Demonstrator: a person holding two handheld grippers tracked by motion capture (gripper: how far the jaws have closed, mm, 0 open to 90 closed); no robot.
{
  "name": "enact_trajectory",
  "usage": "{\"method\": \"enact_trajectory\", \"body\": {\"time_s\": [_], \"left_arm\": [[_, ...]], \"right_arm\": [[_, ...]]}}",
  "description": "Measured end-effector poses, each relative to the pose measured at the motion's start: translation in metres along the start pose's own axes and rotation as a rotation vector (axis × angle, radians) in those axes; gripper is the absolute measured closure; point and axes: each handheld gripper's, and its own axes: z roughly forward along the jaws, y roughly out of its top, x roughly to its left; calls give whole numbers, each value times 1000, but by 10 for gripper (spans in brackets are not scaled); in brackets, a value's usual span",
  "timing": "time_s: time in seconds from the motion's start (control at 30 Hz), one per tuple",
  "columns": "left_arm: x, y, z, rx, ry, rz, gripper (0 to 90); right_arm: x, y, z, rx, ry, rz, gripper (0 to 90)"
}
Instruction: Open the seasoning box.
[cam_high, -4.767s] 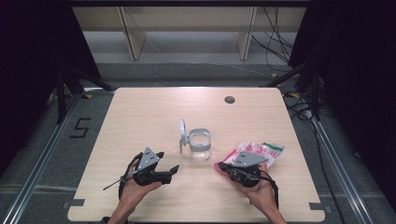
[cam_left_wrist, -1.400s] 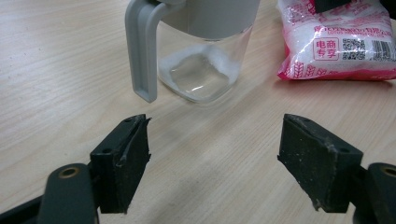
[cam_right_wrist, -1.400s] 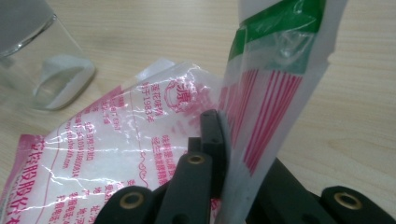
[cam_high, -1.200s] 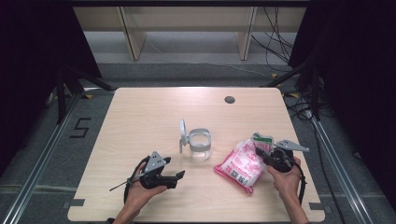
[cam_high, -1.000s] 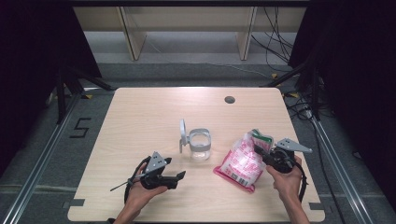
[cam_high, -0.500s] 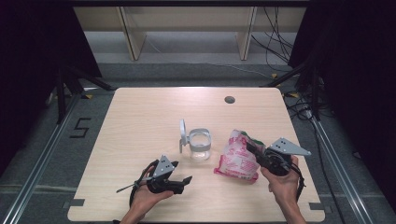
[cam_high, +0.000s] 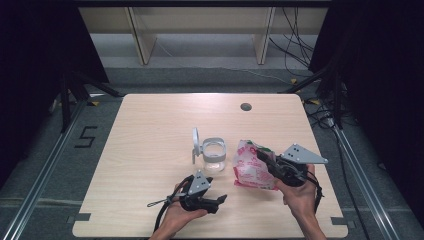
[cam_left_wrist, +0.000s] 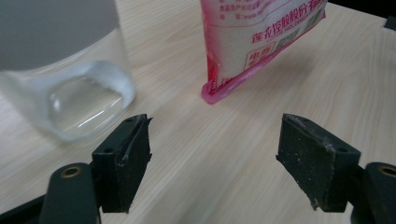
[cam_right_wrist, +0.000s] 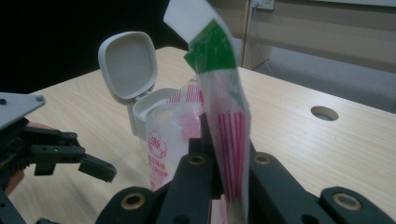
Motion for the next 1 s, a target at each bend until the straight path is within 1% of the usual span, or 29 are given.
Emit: {"method": "enact_trajectory", "body": {"time_s": [0.03,0.07,0.13,0.17,0.2,0.23,0.27,0.3,0.33,0.37,0.4,0.43,0.47,0.5,0.53,0.57,0.6,0.63,0.67,0.7,0.73,0.77,0.8,0.83,0.87,0.9,0.93,0.97,1.0], "left_arm": [[-4,2,6,0,-8,4,246],[-6,3,10,-7,-8,5,246],[-13,7,26,11,-23,23,250],[-13,7,26,11,-23,23,253],[-15,8,31,8,-17,17,253],[-15,10,35,27,-18,32,253],[-18,13,41,24,-20,33,253],[-18,13,41,24,-20,33,253],[-20,16,45,0,5,33,253],[-20,16,45,0,5,33,253],[-21,17,47,-9,4,14,253],[-20,19,49,-9,13,23,254],[-22,21,53,-9,48,54,256],[-22,21,53,-9,48,54,254],[-23,23,55,5,71,107,256],[-25,24,58,-1,85,108,256],[-26,25,59,-6,83,96,259],[-27,27,60,-1,90,114,259],[-30,28,61,-15,106,122,263],[-31,30,63,-28,119,137,291],[-31,30,63,-28,119,137,309],[-31,31,64,-42,123,135,344],[-31,32,66,-54,113,126,344],[-31,32,67,-88,134,130,427],[-31,32,67,-88,134,130,517],[-31,33,67,-124,141,146,517],[-32,34,67,-133,157,151,563],[-33,34,66,-138,167,154,614],[-33,34,66,-145,177,156,652]], "right_arm": [[0,2,0,-17,-11,0,900],[0,2,0,-17,-11,0,900],[1,6,-2,-7,-4,-28,900],[1,6,-2,-7,-4,-28,900],[3,8,-3,-15,-13,-2,900],[2,10,-4,-13,-9,-22,900],[2,12,-5,-15,-6,-19,900],[2,12,-5,-15,-6,-19,900],[0,16,-7,-16,-5,-27,900],[0,16,-7,-16,-5,-27,900],[-2,19,-8,-10,0,-42,900],[-1,22,-9,-5,4,-23,900],[1,27,-10,-23,1,-17,900],[1,30,-11,-25,7,-16,900],[1,33,-13,-18,18,-33,900],[1,33,-13,-18,18,-33,900],[2,38,-14,-26,12,-30,900],[2,38,-14,-26,12,-30,900],[1,41,-15,-35,11,-68,900],[2,47,-17,-39,17,-59,900],[5,49,-18,-42,15,-37,900],[3,51,-19,-44,22,-64,900],[3,51,-19,-44,22,-64,900],[5,54,-19,-50,21,-58,900],[5,54,-19,-50,21,-58,900],[6,55,-19,-47,17,-73,900],[8,56,-17,-38,32,-59,900],[8,56,-16,-40,16,-66,900],[8,57,-14,-39,37,-66,900]]}}
